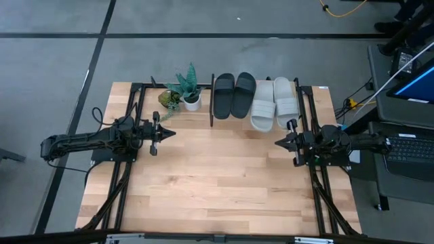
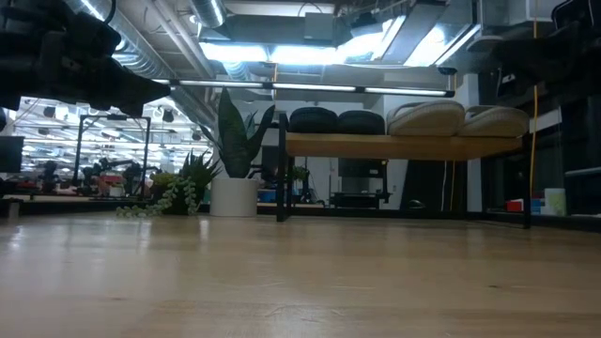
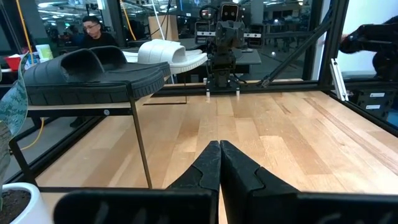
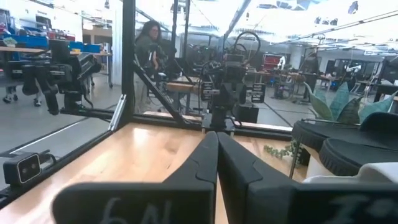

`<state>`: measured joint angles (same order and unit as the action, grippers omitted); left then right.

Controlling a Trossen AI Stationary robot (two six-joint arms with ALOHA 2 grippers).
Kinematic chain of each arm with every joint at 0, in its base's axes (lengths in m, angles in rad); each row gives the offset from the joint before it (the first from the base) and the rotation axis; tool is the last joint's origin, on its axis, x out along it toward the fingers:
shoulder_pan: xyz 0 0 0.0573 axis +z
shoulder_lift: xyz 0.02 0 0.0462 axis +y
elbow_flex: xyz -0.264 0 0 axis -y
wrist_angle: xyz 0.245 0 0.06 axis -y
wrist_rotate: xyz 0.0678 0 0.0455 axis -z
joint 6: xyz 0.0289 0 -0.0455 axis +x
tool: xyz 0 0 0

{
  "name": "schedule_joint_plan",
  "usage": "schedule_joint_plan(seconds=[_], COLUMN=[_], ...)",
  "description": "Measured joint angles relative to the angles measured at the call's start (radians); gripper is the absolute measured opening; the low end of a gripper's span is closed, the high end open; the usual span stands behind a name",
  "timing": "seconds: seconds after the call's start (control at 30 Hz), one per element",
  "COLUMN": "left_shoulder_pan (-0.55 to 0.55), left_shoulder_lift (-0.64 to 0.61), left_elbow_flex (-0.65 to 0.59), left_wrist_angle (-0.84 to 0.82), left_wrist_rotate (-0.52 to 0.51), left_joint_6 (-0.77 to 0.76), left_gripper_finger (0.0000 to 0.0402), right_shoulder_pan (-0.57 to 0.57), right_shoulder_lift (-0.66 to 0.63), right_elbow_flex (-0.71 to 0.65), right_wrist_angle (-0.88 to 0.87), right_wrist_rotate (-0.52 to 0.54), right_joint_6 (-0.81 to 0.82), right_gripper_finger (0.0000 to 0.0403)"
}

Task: Pick and place slides into the shelf
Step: Return to Home Position

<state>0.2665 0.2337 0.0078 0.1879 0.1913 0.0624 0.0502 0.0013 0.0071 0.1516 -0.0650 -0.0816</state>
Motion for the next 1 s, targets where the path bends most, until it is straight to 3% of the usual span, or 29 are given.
schedule_joint_plan(seconds=[1.0], left_shoulder_pan=[0.000], left_shoulder_lift=[0.000], left_elbow_flex=[0.000], left_wrist_angle=[0.000], left_wrist_rotate=[0.000], left_joint_6=[0.000], left_gripper_finger=[0.0000], right_shoulder_pan=[0.000], right_shoulder_lift=[0.000], right_elbow_flex=[0.000], right_wrist_angle=[0.000], right_wrist_rotate=[0.001], right_joint_6=[-0.027], right_gripper_finger=[0.0012])
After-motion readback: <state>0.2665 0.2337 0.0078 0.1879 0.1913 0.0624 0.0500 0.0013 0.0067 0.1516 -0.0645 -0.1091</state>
